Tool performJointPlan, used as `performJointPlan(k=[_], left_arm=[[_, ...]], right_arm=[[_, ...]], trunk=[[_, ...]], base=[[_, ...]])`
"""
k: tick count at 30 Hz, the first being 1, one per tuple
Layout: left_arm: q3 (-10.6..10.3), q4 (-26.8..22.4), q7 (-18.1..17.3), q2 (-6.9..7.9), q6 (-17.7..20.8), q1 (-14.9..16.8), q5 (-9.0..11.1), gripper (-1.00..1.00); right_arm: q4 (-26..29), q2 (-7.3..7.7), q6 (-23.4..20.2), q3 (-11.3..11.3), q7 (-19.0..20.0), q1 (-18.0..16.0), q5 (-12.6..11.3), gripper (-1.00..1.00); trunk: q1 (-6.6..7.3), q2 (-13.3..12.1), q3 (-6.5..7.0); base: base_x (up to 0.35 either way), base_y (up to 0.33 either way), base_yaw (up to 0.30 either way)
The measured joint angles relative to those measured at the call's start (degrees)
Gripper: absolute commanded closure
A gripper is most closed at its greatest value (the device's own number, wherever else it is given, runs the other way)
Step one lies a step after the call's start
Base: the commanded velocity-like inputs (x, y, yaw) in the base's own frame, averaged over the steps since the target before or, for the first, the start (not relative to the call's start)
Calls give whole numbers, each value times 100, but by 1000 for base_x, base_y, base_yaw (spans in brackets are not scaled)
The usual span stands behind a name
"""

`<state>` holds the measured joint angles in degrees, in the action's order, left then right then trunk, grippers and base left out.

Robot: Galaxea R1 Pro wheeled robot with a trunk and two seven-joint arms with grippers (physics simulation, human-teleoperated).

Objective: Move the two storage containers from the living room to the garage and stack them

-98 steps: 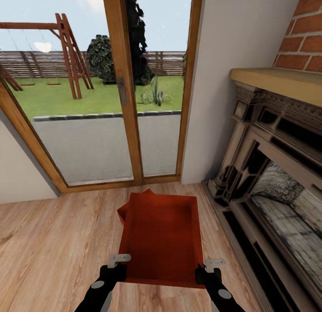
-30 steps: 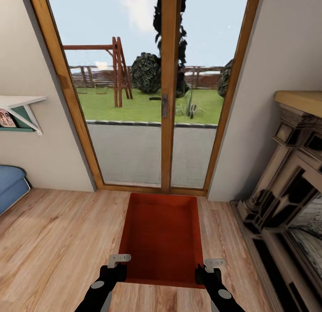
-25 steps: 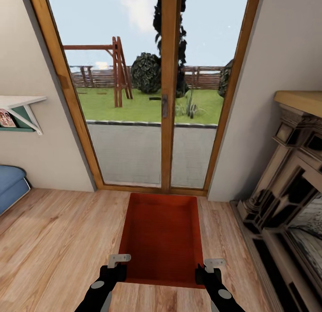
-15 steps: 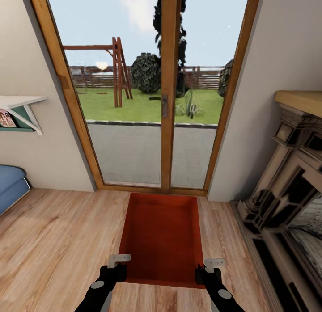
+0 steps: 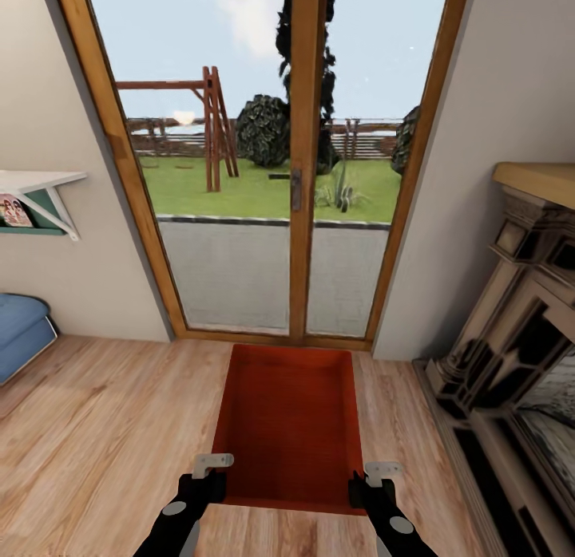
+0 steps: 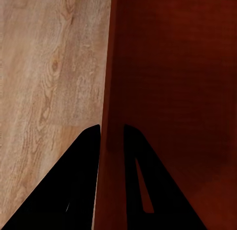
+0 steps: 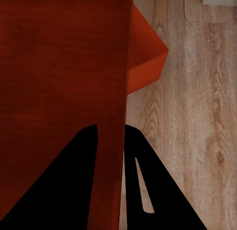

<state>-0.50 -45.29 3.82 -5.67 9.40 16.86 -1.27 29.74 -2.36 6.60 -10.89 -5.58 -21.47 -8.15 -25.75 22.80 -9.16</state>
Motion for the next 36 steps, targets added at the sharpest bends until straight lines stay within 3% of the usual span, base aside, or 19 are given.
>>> performJointPlan(k=[36], left_arm=[[0, 0, -1, 0, 0, 0, -2, 100]], right_arm=[[0, 0, 1, 1, 0, 0, 0, 100]], trunk=[[0, 0, 239]], base=[[0, 0, 208]])
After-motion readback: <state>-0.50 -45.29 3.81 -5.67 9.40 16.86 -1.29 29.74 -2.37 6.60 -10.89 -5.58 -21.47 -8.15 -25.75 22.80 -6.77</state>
